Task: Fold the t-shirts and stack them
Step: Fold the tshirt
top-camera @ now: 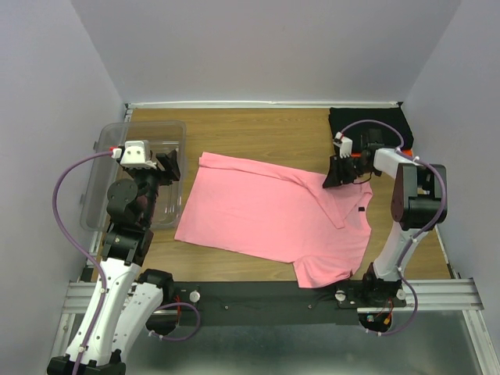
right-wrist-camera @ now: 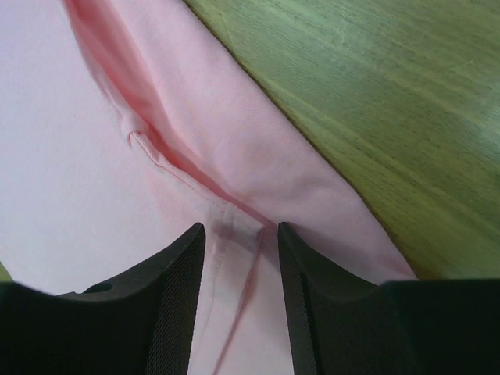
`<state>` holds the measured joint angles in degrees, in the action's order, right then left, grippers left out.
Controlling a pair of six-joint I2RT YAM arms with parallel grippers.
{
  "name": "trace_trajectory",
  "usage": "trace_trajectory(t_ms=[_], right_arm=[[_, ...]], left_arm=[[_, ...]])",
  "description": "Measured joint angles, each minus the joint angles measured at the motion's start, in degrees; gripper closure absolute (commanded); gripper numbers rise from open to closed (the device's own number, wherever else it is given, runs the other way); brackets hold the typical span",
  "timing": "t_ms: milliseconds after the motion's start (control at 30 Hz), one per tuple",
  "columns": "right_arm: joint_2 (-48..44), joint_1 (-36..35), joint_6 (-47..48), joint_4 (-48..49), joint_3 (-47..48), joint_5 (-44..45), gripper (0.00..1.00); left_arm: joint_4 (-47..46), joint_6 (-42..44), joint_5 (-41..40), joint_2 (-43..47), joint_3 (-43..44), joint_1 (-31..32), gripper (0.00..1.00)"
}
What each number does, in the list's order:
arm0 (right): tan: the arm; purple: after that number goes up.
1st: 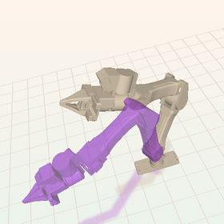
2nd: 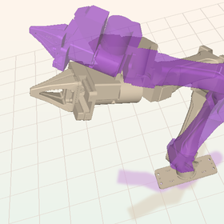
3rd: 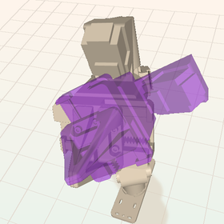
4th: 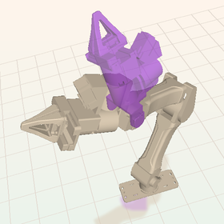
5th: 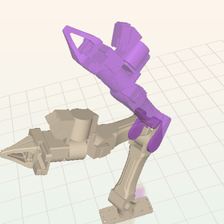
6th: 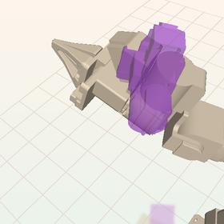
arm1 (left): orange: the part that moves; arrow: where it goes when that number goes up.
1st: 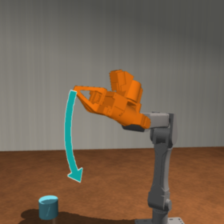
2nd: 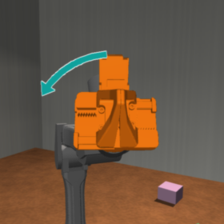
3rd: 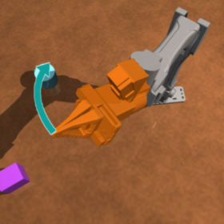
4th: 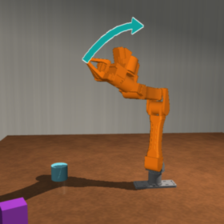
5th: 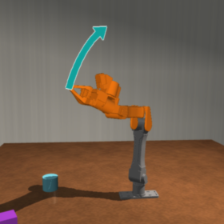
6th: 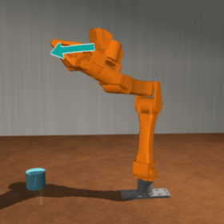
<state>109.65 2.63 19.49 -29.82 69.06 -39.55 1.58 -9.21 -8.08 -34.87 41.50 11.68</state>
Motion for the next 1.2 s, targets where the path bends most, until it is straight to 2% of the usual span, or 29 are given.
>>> trace_trajectory(t_ms=[167, 700, 967, 1200], right_arm=[[0.4, -0.2, 0.0, -0.1, 0.0, 0.0, 0.56], [-1.7, -1.1, 0.2, -2.0, -0.2, -1.1, 0.91], [-5.8, -2.1, 1.2, -3.7, -1.8, -2.5, 0.94], [-7.0, -6.1, 1.6, -5.4, -3.5, -3.3, 0.94]], left_arm=[[0.0, 0.0, 0.0, 0.0, 0.0, 0.0, 0.28], [0.0, 0.0, 0.0, 0.0, 0.0, 0.0, 0.28], [0.0, 0.0, 0.0, 0.0, 0.0, 0.0, 0.28], [0.0, 0.0, 0.0, 0.0, 0.0, 0.0, 0.28]])
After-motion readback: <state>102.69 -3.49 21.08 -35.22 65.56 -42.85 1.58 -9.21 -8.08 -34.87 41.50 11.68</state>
